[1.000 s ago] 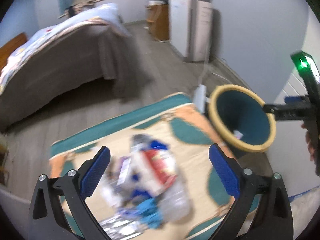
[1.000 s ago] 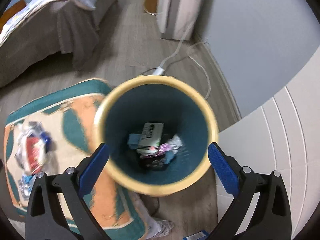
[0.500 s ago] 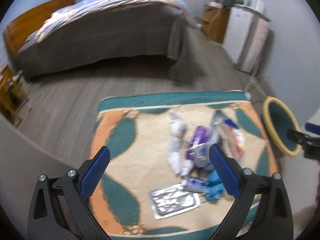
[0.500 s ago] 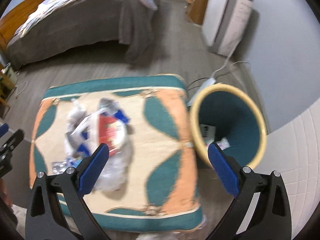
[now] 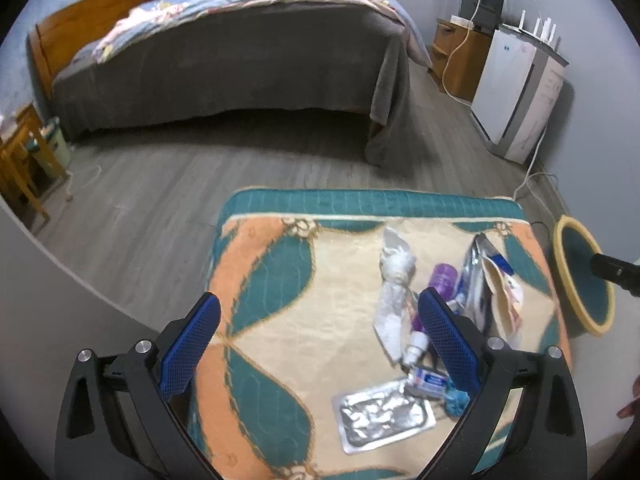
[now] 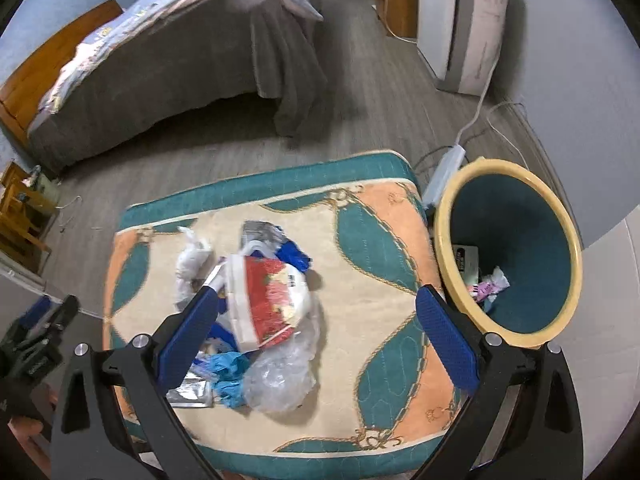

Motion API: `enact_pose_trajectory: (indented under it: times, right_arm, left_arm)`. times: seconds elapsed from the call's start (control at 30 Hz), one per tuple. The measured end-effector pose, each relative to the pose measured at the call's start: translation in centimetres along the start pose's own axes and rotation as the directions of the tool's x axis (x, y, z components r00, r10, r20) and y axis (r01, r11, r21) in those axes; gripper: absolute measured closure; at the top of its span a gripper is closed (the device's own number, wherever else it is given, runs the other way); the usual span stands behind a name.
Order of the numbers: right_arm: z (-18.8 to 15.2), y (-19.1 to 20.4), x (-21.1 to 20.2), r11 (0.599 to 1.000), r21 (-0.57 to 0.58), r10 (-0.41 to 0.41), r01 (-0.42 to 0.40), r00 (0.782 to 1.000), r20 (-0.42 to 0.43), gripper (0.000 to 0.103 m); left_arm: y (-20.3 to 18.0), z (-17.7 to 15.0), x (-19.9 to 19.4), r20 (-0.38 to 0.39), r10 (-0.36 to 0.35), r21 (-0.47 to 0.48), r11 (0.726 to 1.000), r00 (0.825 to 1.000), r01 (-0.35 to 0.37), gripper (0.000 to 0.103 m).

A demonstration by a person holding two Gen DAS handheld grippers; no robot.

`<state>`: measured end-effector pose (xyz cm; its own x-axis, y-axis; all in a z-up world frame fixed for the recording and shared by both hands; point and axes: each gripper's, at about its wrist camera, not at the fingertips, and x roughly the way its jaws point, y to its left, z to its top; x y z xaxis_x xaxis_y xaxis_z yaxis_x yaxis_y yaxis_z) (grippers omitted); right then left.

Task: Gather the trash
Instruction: 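Grasp the white tissue with the left tool while the right tool grasps the red-white cup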

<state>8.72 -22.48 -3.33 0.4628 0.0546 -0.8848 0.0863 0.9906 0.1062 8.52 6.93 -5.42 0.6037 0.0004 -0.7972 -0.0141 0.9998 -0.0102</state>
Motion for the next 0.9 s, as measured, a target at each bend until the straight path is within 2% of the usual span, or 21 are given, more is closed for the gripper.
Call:
enact_pose_trajectory:
  times: [0.13, 0.27, 0.37, 0.5, 0.67, 0.77, 0.87, 0.9]
  right_arm:
    - [0.0, 1.0, 1.3, 0.997, -0.074, -0.007, 0.006, 1.000, -0.013, 0.006]
    - [-0.2, 3.1, 2.8, 0.987, -0.156, -0.042, 0.034, 0.998, -0.050, 0.006]
    - [-0.2, 3.9, 4.2, 0.989, -0.148, 0.003, -0.017, 0.996, -0.091, 0.006]
    - [-0.5, 5.0, 5.5, 0.984, -0.175, 0.010, -0.031, 0.992, -0.124, 0.006]
    - [-0.7, 5.2, 6.9, 0.988, -0.155, -0.006, -0.017, 0.989, -0.147, 0.006]
    - [-1.1, 5.8, 7.6, 0.982, -0.188, -0.011, -0.021, 0.986, -0.164, 0.006]
    - [-1.5, 6.3, 8.3, 0.976, -0.218, -0.017, -0.026, 0.981, -0.192, 0.016]
    - [-1.7, 6.4, 8.6, 0.975, -0.218, -0.005, -0.041, 0.978, -0.208, 0.023]
  left_arm:
    - [-0.1, 0.5, 1.3, -0.030, -0.007, 0.017, 1.000, 1.000, 0.007, 0.005]
    - [-1.0, 0.8, 1.5, 0.022, 0.009, 0.090, 0.996, 1.000, -0.011, 0.005]
    - [-1.5, 1.1, 1.8, 0.007, -0.019, 0.122, 0.992, 1.000, 0.018, 0.005]
    - [-1.6, 1.6, 2.2, 0.000, -0.009, 0.134, 0.991, 1.000, 0.009, 0.005]
    - [-1.5, 2.0, 2.8, -0.008, -0.025, 0.134, 0.991, 1.000, 0.025, 0.005]
    - [-1.5, 1.9, 3.7, -0.024, -0.039, 0.133, 0.990, 0.999, 0.042, 0.005]
    - [-1.8, 1.7, 5.1, -0.064, -0.043, 0.146, 0.988, 0.997, 0.052, 0.005]
    - [-1.9, 1.5, 5.6, -0.075, -0.038, 0.150, 0.987, 0.996, 0.049, 0.005]
